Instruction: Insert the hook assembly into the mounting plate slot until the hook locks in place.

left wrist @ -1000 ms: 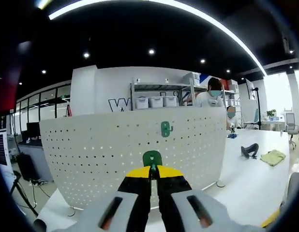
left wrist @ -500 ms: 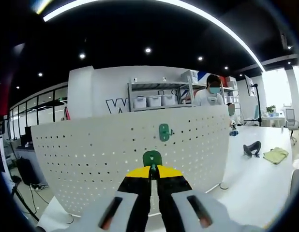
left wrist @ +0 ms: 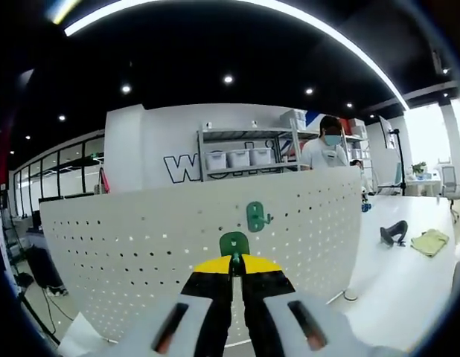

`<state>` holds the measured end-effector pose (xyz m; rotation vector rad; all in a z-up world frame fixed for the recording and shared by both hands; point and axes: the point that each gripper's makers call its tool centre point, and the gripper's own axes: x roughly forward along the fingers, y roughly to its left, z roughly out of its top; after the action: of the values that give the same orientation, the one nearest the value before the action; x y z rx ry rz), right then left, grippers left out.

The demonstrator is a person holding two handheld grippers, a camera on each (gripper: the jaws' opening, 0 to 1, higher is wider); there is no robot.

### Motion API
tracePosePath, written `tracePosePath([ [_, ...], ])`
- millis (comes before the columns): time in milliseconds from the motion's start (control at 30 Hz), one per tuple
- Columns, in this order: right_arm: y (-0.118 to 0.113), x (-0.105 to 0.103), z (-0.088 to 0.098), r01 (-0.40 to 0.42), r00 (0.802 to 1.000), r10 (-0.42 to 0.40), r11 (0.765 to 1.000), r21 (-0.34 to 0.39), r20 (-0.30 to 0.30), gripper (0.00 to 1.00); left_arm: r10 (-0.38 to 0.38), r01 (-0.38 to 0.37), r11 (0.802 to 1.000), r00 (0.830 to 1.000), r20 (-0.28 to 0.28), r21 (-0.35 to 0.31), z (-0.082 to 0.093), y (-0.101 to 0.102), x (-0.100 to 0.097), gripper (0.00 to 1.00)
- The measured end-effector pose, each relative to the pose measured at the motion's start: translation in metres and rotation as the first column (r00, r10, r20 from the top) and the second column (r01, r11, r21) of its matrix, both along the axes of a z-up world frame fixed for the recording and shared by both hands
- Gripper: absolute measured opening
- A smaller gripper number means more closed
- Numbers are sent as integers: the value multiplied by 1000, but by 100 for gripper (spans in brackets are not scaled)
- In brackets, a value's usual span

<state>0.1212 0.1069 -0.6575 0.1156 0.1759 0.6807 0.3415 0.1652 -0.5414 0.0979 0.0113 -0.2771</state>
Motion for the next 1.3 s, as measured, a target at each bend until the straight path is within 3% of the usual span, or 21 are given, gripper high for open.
tracePosePath([
  [267,-10,2,-3,21,1000,-21,1000,6,-9,60,37,-37,999,999,-7,-4,4,2,17,3],
  [367,-12,3,0,28,999,-27,998,54,-23,60,40,-40,999,999,-9,-6,3,1,23,3],
  [533,-16,4,-2,31,999,-30,999,33,-17,60,44,-44,998,999,-9,-49,6,-2,32,3],
  [1300,-23,9,-13,26,998,-24,999,39,-54,59,118,-118,993,993,1,-32,14,2,66,3],
])
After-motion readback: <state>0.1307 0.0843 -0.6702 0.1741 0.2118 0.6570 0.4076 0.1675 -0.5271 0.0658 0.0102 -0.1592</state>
